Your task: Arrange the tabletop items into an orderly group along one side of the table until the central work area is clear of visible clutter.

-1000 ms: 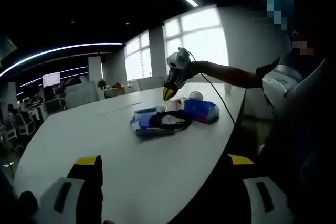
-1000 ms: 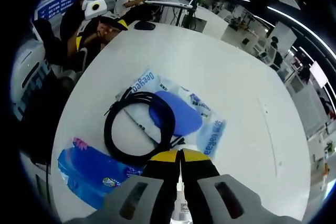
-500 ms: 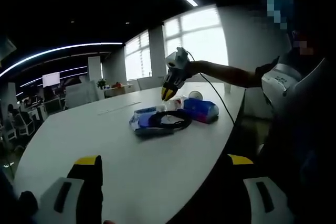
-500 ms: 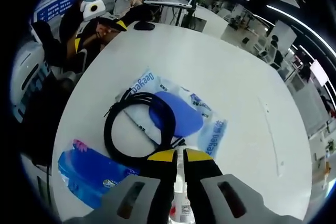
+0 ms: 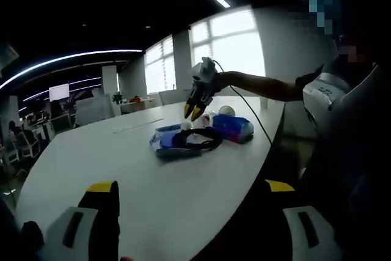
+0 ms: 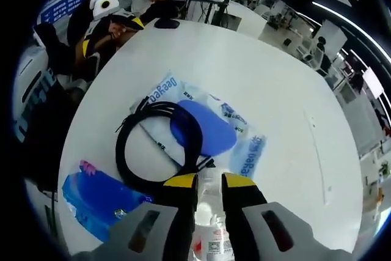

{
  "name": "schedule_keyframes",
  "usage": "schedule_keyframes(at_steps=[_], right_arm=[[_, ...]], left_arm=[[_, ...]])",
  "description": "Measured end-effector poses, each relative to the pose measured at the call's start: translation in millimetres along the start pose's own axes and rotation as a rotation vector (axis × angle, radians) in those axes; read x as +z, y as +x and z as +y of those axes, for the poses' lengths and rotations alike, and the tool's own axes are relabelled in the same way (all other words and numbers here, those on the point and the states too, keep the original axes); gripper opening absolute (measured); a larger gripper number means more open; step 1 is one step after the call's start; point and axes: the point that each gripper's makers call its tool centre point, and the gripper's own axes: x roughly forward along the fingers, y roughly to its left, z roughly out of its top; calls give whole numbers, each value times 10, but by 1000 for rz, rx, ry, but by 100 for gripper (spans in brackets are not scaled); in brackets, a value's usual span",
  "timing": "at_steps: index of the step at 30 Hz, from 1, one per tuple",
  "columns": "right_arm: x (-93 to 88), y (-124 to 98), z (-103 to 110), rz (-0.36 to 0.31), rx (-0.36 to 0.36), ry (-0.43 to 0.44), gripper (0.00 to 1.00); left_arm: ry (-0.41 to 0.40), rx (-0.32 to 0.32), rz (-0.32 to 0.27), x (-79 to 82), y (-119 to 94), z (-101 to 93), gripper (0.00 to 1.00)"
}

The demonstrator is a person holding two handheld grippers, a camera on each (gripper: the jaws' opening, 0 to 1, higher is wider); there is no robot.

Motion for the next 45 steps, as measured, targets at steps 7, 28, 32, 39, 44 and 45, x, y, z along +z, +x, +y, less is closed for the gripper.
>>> schedule_keyframes(at_steps=[7,28,32,39,44,45], right_arm=[[-55,109,-24,49,0,-17,20],[-110,340,-96,116,-12,-29,22],[-135,383,-114,133,-16,-37,22],[-153,402,-131,146,-18,-37,22],[-161,411,-135,151,-9,-37,22],[-165,413,-138,152,-8,-37,22]], left_arm=[[-1,8,-5,9,-30,36,96],[-4,22,-2,-31,-83,46,95],[-6,26,-3,-37,-100,55,95],[-6,19,-2,-54,-89,39,95],[-9,14,-6,-53,-73,32,95],[-9,12,-6,-55,-70,29,95]])
